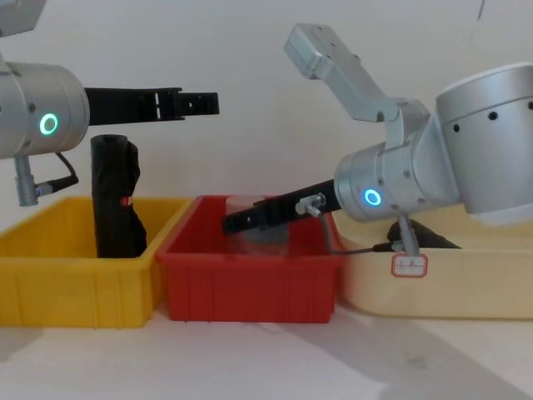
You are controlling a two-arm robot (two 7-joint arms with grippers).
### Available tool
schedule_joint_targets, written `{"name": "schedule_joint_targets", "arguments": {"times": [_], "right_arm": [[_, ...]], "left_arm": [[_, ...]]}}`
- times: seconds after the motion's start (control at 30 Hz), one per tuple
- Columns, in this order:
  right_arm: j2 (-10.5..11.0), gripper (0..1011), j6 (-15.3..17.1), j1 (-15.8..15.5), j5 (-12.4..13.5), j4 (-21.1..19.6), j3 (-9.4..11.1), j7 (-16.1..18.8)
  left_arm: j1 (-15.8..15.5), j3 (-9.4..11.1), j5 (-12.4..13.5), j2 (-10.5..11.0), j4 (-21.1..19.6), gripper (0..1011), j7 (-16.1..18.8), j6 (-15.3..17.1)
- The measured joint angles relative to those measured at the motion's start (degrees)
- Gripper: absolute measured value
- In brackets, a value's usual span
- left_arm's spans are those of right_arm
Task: Pick up the garbage bag with the one hand and transfer it to the other hand.
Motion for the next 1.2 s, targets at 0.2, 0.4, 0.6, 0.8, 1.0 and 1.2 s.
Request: {"name": "schedule_joint_targets", "arguments": {"times": [0.2,0.4,0.6,0.8,1.0,1.2], "right_arm": [[-0.7,1000,-0.5,1.3,-0.5,2.2,0.2,-0.4],[-1.2,1000,-0.9,2.5,-1.0,4.1,0.5,-0.4],[-1.5,1000,-1.1,3.3,-1.4,5.3,0.6,-0.2],[-1.6,1000,-1.3,3.9,-1.8,6.4,0.5,0.3],[-1.5,1000,-1.3,4.2,-2.5,6.6,0.2,0.7],[-0.9,1000,-1.1,4.2,-3.4,6.3,-0.4,1.1]], "left_arm": [[0.0,0.0,0.0,0.0,0.0,1001,0.0,0.0],[0.0,0.0,0.0,0.0,0.0,1001,0.0,0.0],[0.0,0.0,0.0,0.0,0.0,1001,0.0,0.0],[0.0,0.0,0.0,0.0,0.0,1001,0.0,0.0],[0.0,0.0,0.0,0.0,0.0,1001,0.0,0.0],[0.0,0.0,0.0,0.0,0.0,1001,0.0,0.0]]}}
